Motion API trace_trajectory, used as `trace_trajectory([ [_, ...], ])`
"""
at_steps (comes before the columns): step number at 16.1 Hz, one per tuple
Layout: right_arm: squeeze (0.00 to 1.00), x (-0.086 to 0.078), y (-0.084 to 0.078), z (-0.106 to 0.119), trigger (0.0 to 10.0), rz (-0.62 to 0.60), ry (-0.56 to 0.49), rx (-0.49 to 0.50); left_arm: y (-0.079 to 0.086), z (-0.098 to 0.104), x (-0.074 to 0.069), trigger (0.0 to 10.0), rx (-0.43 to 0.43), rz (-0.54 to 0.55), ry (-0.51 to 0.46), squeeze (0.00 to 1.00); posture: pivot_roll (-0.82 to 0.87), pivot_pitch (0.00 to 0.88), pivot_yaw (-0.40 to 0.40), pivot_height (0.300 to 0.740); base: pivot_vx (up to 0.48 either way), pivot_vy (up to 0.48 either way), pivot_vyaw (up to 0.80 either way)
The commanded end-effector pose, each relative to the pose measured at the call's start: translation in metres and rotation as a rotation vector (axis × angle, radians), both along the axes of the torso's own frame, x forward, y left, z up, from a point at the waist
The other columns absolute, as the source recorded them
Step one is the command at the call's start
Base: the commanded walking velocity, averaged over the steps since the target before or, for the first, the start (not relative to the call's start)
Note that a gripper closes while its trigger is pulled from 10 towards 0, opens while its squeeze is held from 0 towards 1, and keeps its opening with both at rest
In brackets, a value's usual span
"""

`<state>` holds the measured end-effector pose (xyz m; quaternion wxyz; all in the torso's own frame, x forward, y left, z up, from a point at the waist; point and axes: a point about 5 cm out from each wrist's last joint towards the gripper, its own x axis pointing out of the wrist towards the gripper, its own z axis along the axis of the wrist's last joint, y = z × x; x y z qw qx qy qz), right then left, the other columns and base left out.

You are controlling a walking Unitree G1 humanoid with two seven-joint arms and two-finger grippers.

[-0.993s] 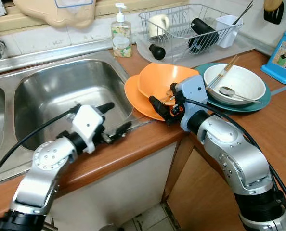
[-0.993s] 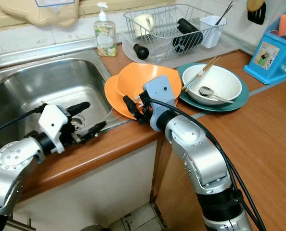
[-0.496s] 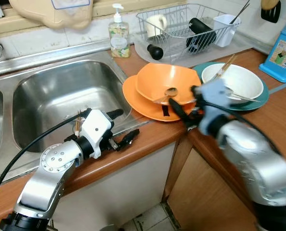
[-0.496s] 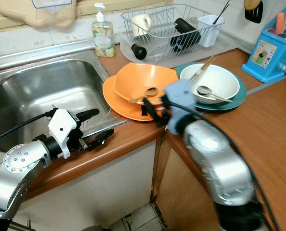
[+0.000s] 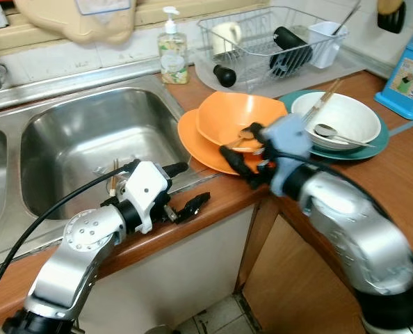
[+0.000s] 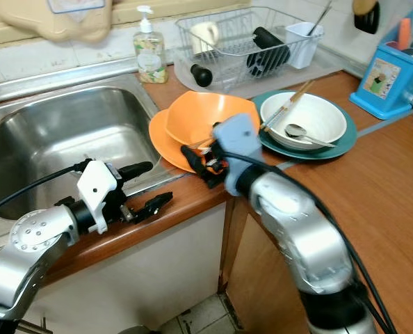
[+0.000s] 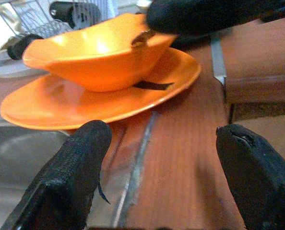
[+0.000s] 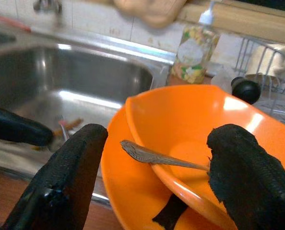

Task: Kitchen organization

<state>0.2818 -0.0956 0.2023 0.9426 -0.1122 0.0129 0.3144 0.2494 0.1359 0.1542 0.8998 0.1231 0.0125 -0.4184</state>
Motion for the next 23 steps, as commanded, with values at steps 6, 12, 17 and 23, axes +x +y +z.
trace_trajectory([
  [6,0.00,0.021,-0.002,-0.006,10.0,-0.116,0.021,0.000,-0.001,0.001,-0.005,10.0,0.012,-0.014,0.014,0.00,-0.10,0.000,0.042,0.740,0.000,0.000,0.00],
  [12,0.00,0.008,-0.022,0.003,10.0,-0.165,0.011,0.070,-0.001,0.001,-0.005,10.0,0.022,-0.027,0.017,0.00,-0.12,0.000,0.068,0.740,0.000,0.000,0.00],
  [17,0.00,-0.005,-0.039,-0.014,10.0,-0.220,0.107,0.112,-0.003,0.000,-0.005,10.0,0.026,-0.043,0.024,0.00,-0.13,0.000,0.080,0.740,0.000,0.000,0.00],
  [23,0.00,0.000,-0.040,-0.010,9.1,-0.254,0.102,0.202,-0.004,0.002,-0.003,10.0,0.031,-0.049,0.016,0.00,-0.12,0.000,0.082,0.740,0.000,0.000,0.00],
])
